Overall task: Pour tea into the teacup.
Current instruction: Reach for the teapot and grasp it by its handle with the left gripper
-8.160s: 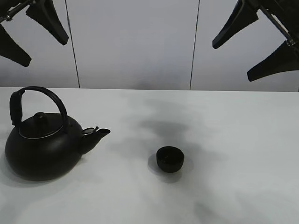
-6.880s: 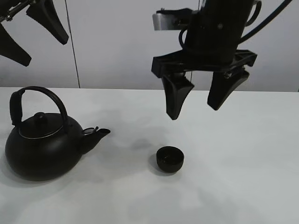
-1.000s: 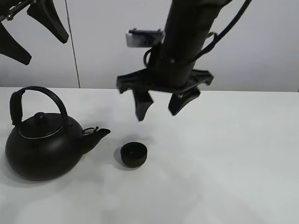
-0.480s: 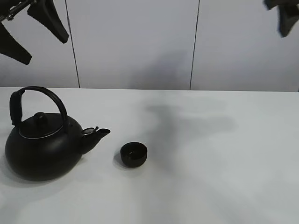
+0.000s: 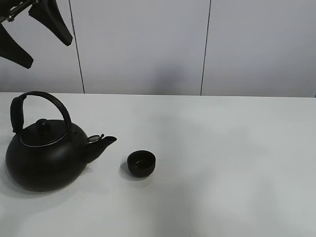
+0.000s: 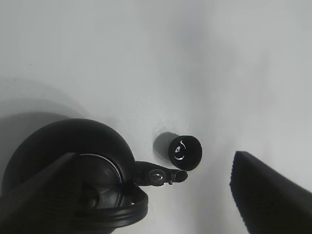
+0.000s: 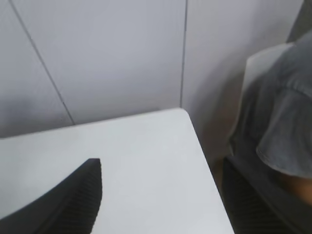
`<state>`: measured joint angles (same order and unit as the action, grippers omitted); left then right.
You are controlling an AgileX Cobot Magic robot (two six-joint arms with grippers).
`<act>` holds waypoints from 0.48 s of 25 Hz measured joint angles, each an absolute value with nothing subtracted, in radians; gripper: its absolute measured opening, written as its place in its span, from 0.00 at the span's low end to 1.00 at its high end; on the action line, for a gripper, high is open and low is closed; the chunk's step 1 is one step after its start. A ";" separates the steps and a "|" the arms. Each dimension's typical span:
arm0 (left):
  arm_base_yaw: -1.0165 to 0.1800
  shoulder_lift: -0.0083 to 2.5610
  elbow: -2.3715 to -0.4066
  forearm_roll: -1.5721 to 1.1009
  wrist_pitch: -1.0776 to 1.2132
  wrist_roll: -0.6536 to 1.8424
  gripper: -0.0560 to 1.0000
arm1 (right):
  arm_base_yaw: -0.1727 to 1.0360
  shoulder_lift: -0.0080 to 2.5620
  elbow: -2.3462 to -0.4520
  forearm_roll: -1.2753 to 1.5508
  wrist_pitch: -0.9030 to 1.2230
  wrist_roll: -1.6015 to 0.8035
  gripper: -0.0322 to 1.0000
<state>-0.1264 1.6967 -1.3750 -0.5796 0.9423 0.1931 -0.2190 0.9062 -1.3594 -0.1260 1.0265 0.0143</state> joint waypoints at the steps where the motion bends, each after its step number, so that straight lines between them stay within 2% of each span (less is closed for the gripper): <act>1: -0.126 1.697 -1.375 -0.580 0.942 0.193 0.62 | -0.219 0.828 -1.357 -0.094 1.030 -0.006 0.50; 7: -0.126 1.697 -1.375 -0.580 0.942 0.193 0.62 | -0.219 0.437 -1.357 0.141 1.061 -0.093 0.50; 12: -0.126 1.697 -1.375 -0.580 0.942 0.193 0.62 | -0.210 0.226 -1.304 0.217 1.082 -0.099 0.50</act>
<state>-0.1264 1.6967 -1.3750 -0.5796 0.9416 0.1931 -0.2101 0.2257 -1.3043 0.2168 1.0822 -0.0993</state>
